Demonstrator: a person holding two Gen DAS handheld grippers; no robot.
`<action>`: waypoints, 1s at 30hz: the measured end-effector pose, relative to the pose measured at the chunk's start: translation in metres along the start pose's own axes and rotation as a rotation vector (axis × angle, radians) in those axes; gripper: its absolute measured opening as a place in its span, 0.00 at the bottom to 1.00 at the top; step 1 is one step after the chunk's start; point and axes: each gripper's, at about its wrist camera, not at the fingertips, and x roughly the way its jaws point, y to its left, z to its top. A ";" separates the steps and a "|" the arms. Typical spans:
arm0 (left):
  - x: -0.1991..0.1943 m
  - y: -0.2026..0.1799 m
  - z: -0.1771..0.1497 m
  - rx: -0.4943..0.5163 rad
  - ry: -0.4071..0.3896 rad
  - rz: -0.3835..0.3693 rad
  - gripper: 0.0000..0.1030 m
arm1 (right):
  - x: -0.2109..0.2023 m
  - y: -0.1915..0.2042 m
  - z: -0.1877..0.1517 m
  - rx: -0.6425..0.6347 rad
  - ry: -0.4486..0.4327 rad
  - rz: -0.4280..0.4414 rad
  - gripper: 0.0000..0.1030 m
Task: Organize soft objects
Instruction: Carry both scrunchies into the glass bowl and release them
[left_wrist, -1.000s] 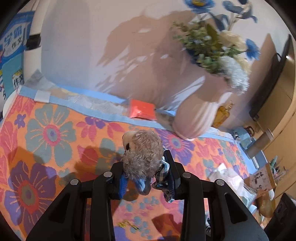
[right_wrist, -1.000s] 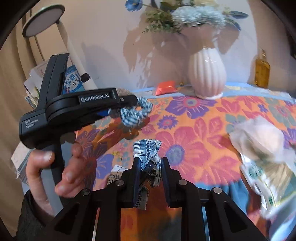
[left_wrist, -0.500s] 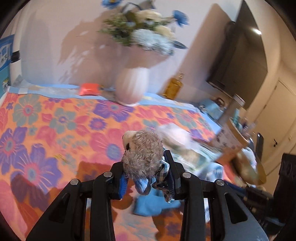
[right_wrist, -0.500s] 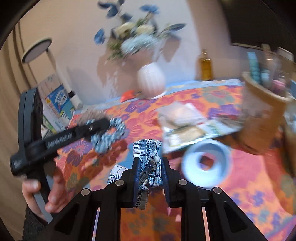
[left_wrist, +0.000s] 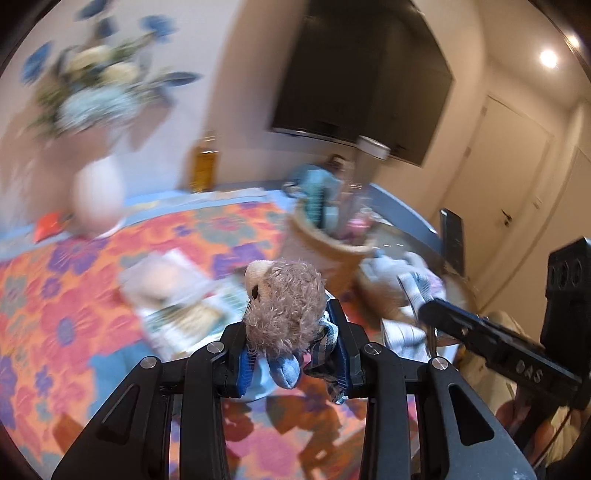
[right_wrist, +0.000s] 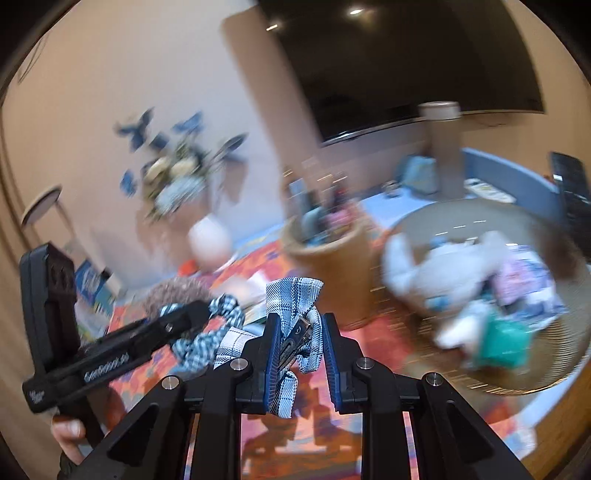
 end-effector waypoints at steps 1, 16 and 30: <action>0.005 -0.011 0.003 0.021 0.004 -0.012 0.30 | -0.004 -0.010 0.003 0.017 -0.011 -0.010 0.21; 0.087 -0.125 0.038 0.176 0.066 -0.113 0.30 | -0.043 -0.141 0.055 0.206 -0.145 -0.215 0.21; 0.127 -0.133 0.049 0.140 0.093 -0.094 0.84 | 0.000 -0.189 0.091 0.339 -0.077 -0.238 0.52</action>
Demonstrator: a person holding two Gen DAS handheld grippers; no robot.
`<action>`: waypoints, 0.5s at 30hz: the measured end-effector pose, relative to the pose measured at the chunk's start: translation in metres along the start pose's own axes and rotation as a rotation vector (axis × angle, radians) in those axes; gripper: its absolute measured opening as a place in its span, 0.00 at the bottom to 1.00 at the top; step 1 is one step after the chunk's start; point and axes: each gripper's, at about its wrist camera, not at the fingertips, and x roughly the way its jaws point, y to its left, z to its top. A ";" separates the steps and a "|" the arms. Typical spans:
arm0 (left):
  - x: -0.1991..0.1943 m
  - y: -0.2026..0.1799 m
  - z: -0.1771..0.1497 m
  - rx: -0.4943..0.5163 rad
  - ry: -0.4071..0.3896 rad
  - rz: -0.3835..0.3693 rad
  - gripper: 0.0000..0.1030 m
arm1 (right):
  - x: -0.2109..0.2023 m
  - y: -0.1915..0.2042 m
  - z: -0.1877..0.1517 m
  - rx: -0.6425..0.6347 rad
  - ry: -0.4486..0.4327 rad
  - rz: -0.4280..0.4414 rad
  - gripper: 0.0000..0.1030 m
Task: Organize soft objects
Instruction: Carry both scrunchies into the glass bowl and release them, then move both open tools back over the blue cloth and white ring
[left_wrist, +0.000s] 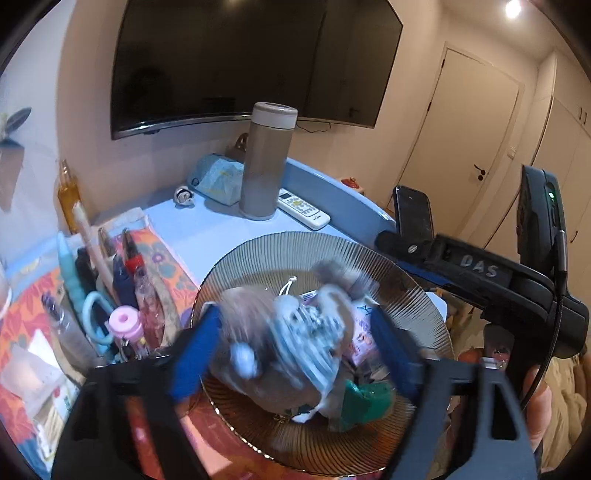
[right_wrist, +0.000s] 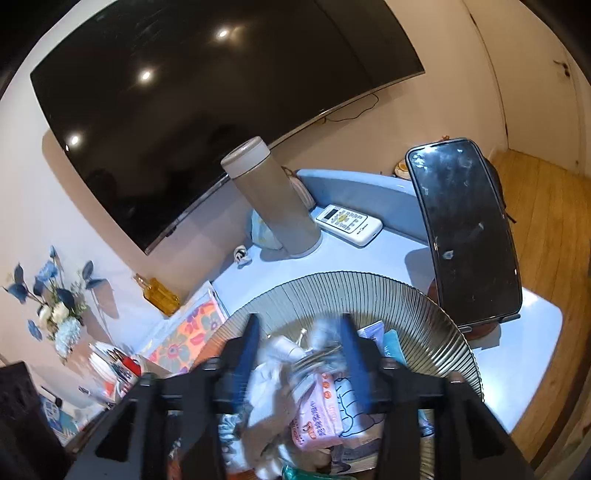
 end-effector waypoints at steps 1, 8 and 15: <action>-0.002 0.000 -0.003 0.006 -0.010 0.003 0.84 | -0.003 -0.001 -0.001 -0.002 -0.018 -0.008 0.55; -0.019 0.003 -0.021 0.041 0.014 -0.004 0.84 | -0.013 -0.007 -0.014 0.000 0.004 -0.001 0.56; -0.080 0.024 -0.047 0.069 -0.020 0.071 0.84 | -0.035 0.019 -0.036 -0.048 0.004 0.048 0.56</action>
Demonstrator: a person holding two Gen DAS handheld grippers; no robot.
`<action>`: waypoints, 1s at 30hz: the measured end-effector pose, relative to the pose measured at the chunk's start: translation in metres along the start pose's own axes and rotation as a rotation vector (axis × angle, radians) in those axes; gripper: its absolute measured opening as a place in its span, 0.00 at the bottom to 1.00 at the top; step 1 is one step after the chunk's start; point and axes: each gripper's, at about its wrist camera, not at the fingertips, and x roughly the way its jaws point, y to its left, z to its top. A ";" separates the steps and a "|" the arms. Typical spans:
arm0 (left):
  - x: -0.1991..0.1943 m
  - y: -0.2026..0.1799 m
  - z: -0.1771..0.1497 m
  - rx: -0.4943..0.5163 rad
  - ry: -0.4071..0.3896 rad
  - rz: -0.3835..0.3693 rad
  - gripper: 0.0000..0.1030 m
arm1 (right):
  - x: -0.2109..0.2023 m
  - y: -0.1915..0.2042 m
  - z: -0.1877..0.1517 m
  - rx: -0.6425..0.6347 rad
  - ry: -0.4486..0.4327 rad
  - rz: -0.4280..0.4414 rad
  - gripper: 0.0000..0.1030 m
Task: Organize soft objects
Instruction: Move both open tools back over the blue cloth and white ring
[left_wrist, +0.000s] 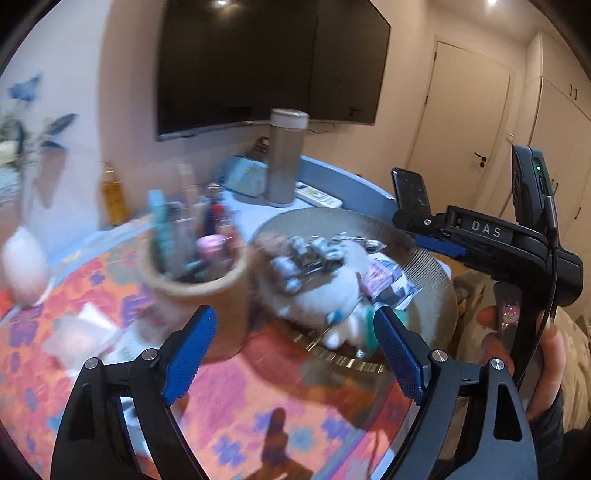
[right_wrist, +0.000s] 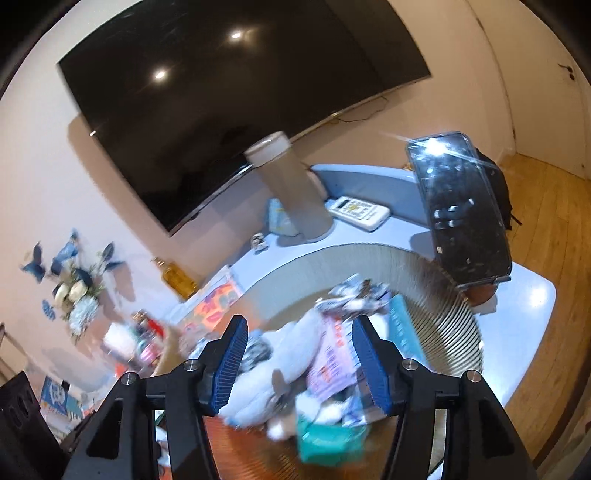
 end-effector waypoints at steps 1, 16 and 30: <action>-0.011 0.007 -0.003 -0.005 -0.009 0.018 0.84 | -0.002 0.006 -0.003 -0.015 0.001 0.010 0.56; -0.189 0.164 -0.056 -0.328 -0.133 0.439 0.84 | -0.007 0.168 -0.104 -0.446 0.127 0.183 0.63; -0.143 0.216 -0.132 -0.422 -0.051 0.412 0.84 | 0.080 0.198 -0.183 -0.531 0.230 0.129 0.79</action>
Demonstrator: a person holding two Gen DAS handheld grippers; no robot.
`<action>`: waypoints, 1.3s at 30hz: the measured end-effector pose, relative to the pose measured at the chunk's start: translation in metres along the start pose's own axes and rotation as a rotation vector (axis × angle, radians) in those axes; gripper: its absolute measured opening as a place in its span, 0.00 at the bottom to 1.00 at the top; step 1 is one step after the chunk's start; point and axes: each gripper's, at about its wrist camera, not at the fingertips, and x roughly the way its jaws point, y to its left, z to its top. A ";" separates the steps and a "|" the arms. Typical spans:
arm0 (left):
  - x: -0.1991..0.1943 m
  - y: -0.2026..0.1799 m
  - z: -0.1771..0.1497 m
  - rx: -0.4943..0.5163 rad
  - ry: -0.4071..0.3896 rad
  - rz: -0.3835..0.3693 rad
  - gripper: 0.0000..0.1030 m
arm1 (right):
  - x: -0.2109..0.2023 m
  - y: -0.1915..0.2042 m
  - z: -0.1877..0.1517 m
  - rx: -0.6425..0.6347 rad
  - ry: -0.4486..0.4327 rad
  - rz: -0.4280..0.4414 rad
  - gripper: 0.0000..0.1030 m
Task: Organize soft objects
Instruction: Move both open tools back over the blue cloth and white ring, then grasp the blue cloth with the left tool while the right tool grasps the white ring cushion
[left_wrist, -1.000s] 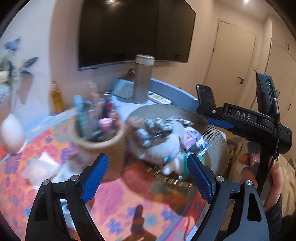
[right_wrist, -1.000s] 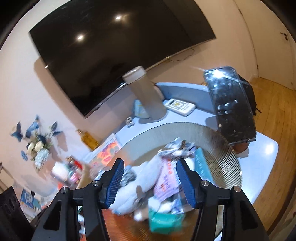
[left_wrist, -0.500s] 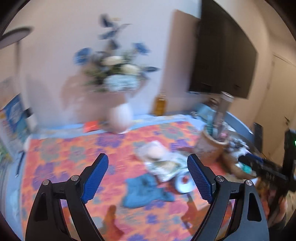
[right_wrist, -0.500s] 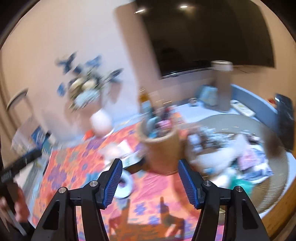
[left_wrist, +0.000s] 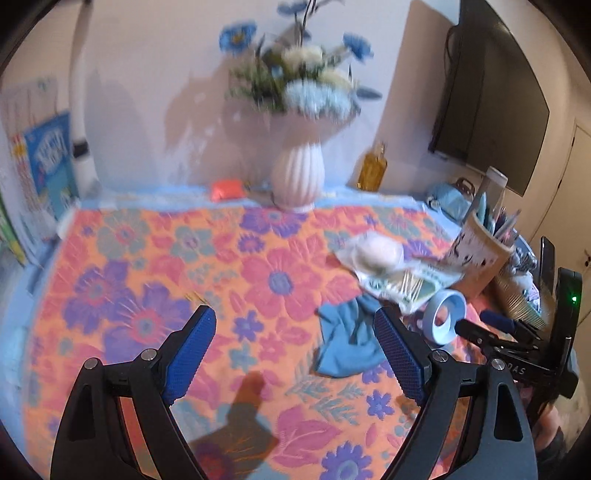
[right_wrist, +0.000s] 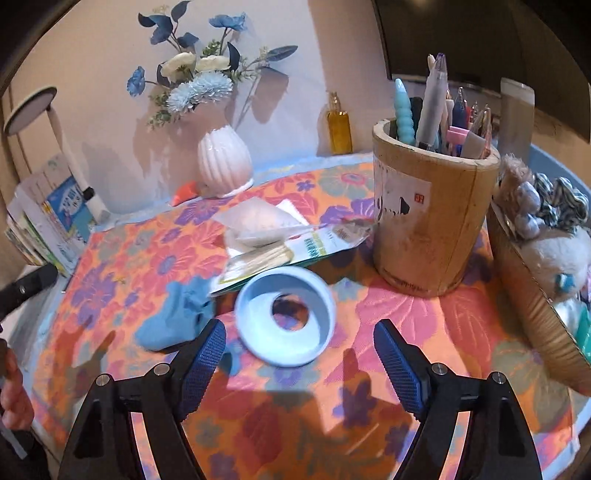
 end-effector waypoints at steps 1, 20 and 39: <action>0.010 0.000 -0.004 -0.013 0.016 -0.016 0.84 | 0.006 0.000 -0.002 -0.015 -0.005 -0.029 0.79; 0.078 -0.037 -0.024 -0.026 0.089 -0.167 0.84 | 0.050 0.019 0.006 -0.091 0.139 -0.031 0.89; 0.093 -0.092 -0.037 0.291 0.170 -0.044 0.37 | 0.037 -0.009 0.005 0.049 0.098 0.147 0.61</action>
